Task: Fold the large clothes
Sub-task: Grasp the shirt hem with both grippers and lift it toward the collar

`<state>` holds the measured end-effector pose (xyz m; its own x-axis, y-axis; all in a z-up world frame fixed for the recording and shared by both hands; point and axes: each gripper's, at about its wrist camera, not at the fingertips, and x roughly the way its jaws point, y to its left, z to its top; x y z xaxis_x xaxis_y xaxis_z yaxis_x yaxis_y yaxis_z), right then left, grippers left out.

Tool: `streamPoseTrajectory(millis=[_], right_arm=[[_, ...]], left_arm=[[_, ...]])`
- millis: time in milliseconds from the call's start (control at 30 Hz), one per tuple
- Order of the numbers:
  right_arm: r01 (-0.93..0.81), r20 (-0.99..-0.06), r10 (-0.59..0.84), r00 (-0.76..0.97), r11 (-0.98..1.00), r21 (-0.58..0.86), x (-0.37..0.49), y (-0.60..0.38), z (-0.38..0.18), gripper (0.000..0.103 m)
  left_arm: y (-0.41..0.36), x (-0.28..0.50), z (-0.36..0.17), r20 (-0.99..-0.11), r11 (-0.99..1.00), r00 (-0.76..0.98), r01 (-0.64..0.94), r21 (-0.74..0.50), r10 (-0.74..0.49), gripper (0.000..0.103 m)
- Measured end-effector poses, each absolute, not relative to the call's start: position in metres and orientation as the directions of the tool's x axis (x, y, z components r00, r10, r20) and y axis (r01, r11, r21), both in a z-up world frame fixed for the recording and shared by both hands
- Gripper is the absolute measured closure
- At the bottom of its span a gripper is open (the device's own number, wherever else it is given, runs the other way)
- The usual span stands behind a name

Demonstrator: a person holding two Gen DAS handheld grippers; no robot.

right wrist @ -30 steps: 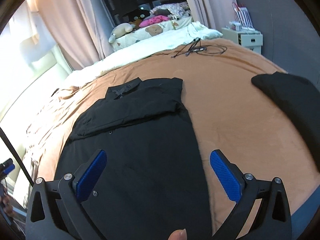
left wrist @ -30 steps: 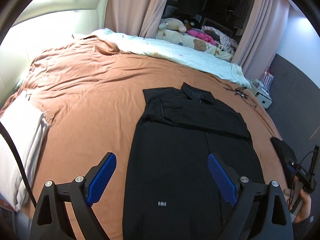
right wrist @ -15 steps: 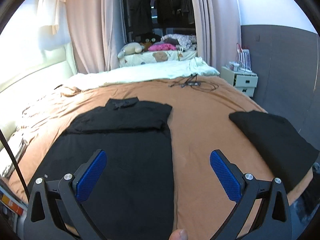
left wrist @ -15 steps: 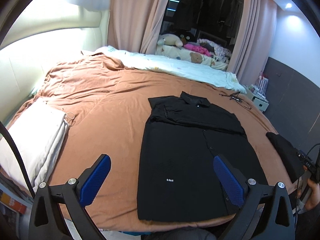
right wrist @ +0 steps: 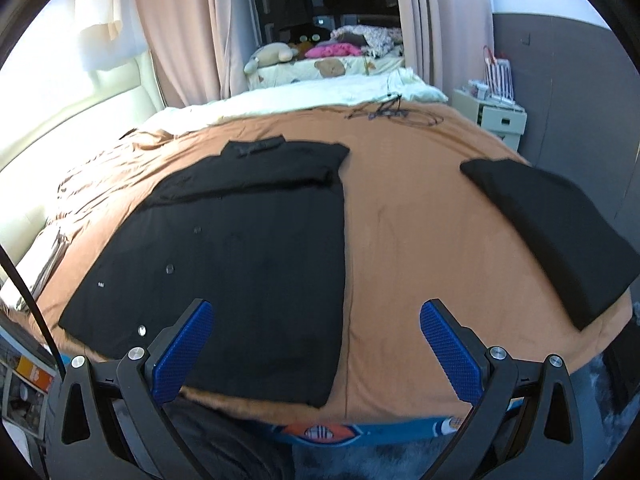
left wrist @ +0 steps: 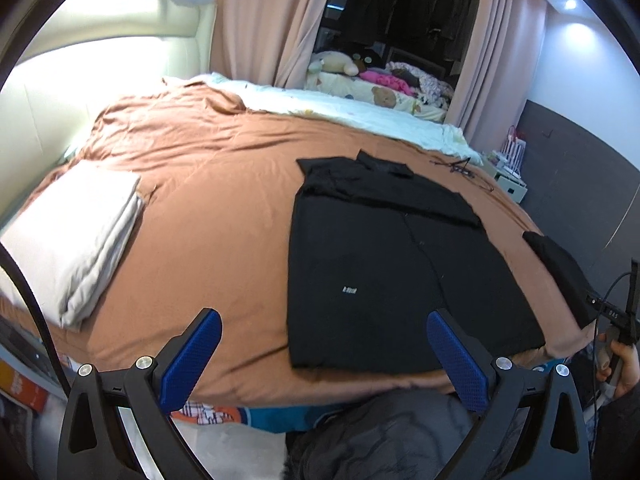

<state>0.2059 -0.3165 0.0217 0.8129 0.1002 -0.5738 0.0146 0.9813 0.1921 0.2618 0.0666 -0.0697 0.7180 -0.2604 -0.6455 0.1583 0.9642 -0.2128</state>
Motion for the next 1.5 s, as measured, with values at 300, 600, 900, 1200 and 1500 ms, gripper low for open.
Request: streamPoseTrajectory(millis=[300,600,900,1200,1500], right_arm=[[0.0,-0.607,0.152,0.78,0.97,0.243,0.221,-0.332,0.01,0.015],[-0.014,-0.678,0.255,0.69,0.94,0.34,0.261,-0.354,-0.033,0.046],[-0.089,-0.628,0.421,0.655,0.868,0.489,0.291,-0.379,-0.039,0.053],[-0.109,-0.534,0.554,0.639,0.752,0.65,0.287,-0.403,-0.049,0.061],[-0.095,-0.488,0.591,0.642,0.693,0.715,0.277,-0.419,-0.067,0.093]], left_arm=[[0.079,0.28,-0.121,-0.687,0.941,0.65,0.143,-0.308,-0.324,0.007],[0.066,0.318,-0.183,-0.781,0.941,0.53,0.12,-0.318,-0.331,0.032],[0.058,0.353,-0.214,-0.817,0.945,0.481,0.092,-0.315,-0.319,0.037],[0.054,0.368,-0.218,-0.812,0.926,0.455,0.088,-0.367,-0.365,0.044],[0.066,0.355,-0.219,-0.797,0.895,0.438,0.038,-0.444,-0.415,0.078]])
